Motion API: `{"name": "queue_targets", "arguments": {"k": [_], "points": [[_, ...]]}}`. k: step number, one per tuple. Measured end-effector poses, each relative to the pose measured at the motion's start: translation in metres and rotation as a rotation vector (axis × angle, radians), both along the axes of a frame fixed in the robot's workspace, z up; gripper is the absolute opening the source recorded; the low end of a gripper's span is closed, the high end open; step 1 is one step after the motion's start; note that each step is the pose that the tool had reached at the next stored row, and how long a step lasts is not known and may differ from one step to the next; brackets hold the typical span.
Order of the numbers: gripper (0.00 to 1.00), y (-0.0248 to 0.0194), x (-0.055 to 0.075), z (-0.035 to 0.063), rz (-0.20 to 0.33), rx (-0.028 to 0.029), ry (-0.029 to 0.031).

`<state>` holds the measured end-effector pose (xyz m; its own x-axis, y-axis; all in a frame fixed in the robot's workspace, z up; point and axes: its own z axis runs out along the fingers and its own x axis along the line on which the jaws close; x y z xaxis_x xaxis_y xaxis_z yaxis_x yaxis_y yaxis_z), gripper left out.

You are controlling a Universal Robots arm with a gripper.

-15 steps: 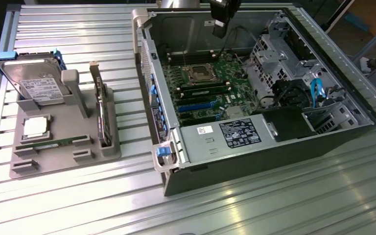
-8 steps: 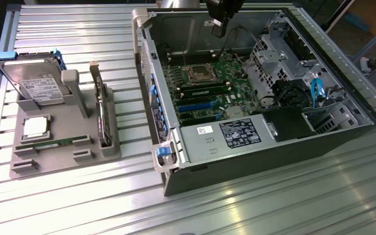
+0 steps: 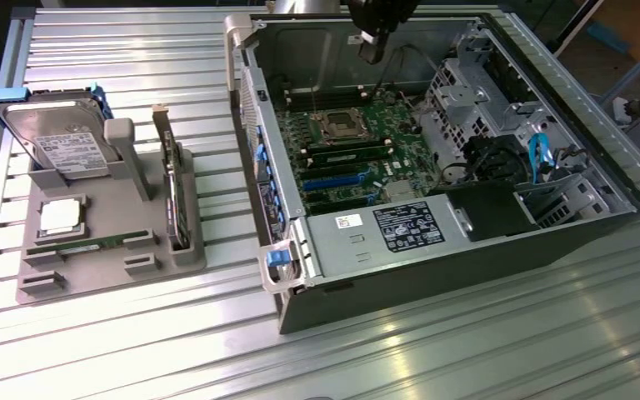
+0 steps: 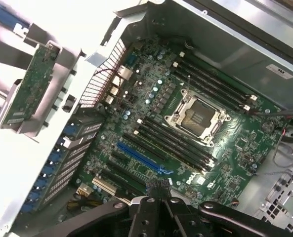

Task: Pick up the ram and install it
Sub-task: 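Press down the ram until it locks into place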

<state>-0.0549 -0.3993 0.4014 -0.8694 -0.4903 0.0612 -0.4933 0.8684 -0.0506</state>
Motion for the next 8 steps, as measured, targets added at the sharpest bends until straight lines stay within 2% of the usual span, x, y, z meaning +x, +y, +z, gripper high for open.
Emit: {"name": "queue_targets", "arguments": {"k": [5,6,8], "points": [[0.11,0.0000,0.0000,0.0000,-0.096,0.0013,0.0001],[0.11,-0.0001,-0.0002,0.0001,-0.104,0.0026,0.0001],[0.11,0.0000,-0.0015,0.0000,-0.115,0.0092,-0.0015]]}}
